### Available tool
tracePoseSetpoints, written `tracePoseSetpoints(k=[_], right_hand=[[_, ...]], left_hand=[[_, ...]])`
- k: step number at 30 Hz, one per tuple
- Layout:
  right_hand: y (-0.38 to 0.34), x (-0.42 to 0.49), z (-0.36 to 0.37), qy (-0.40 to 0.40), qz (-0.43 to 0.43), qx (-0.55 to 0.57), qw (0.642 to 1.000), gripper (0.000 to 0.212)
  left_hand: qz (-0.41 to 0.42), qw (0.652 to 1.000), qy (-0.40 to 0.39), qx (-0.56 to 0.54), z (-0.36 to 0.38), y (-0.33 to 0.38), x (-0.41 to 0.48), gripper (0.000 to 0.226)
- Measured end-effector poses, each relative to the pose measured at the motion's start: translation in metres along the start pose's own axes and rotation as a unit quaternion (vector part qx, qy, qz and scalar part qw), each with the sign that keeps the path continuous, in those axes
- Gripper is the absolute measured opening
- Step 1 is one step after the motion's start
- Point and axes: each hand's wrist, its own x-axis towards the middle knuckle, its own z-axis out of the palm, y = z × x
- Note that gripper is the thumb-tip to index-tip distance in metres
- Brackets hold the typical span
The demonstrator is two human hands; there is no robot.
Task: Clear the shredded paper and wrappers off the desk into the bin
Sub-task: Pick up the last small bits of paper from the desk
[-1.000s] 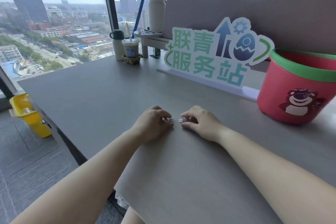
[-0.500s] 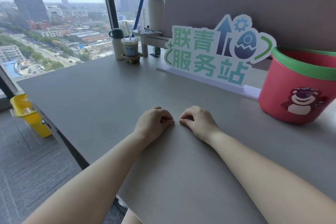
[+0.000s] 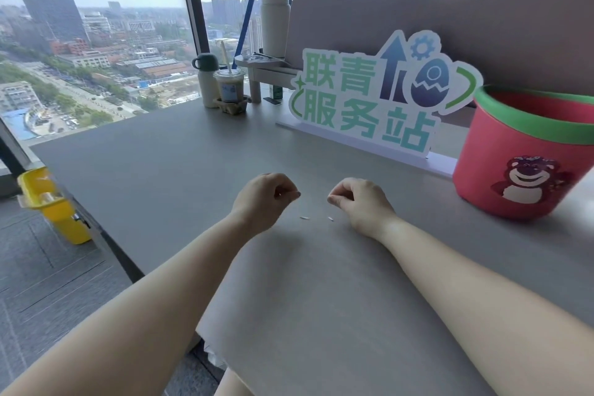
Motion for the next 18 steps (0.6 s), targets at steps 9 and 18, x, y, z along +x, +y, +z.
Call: tracePoseSetpoints(k=[9,18], right_hand=[[0.009,-0.009,-0.001,-0.033,-0.015,-0.04,0.999,0.007],[0.012,-0.014,0.005,-0.03,-0.052,-0.091,0.994,0.009]], left_hand=[[0.021,0.998,-0.045,0.041,0.011,0.001,-0.013,0.006],[0.03,0.998,-0.037,0.047,0.018,0.0,-0.017,0.008]])
